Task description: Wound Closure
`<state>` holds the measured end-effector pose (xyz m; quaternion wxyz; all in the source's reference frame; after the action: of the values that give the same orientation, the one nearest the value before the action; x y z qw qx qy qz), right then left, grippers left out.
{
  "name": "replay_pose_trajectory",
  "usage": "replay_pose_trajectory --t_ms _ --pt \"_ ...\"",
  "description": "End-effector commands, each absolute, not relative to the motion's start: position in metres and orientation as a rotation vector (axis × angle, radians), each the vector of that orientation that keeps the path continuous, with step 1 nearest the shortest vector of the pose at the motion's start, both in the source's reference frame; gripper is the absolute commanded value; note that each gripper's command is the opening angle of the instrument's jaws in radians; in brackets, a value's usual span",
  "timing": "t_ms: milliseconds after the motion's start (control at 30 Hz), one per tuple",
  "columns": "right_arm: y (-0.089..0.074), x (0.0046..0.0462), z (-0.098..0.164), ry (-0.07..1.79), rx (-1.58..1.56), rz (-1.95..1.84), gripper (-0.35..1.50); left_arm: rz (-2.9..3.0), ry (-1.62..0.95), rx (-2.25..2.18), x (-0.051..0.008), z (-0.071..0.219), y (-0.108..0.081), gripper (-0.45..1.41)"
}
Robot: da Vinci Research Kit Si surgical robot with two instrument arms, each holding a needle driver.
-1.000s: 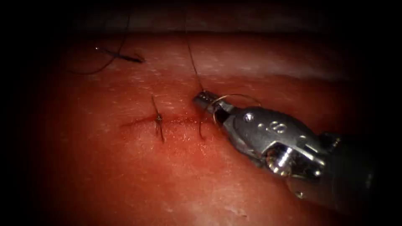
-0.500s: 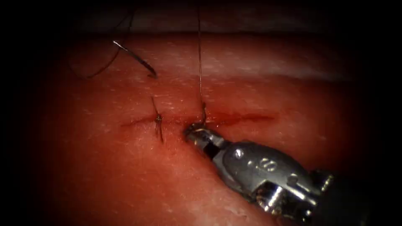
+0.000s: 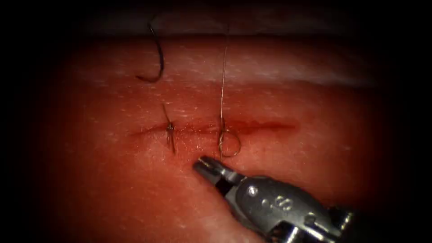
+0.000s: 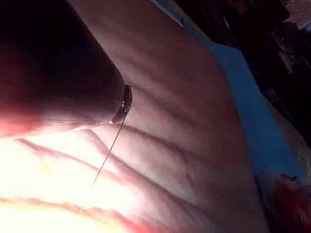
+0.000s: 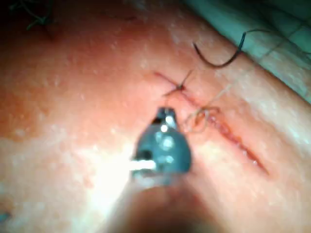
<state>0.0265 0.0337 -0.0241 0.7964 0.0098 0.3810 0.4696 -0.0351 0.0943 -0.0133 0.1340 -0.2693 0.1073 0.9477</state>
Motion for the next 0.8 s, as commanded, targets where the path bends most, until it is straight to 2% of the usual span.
replay_pose_trajectory --t_ms 33,433,800 --pt "0.0330 0.0271 -0.0240 0.822 0.025 1.006 -0.35 2.753 0.325 -0.780 -0.0358 -0.0130 0.0954 -0.35" --pt "0.0316 0.0262 -0.0247 0.824 0.032 0.997 -0.35 2.847 0.395 -0.715 -0.0393 -0.0116 0.1000 -0.35" --pt "0.0294 0.0265 -0.0259 0.831 0.054 0.978 -0.35 3.061 0.505 -0.445 -0.0420 -0.0099 0.1026 -0.35"
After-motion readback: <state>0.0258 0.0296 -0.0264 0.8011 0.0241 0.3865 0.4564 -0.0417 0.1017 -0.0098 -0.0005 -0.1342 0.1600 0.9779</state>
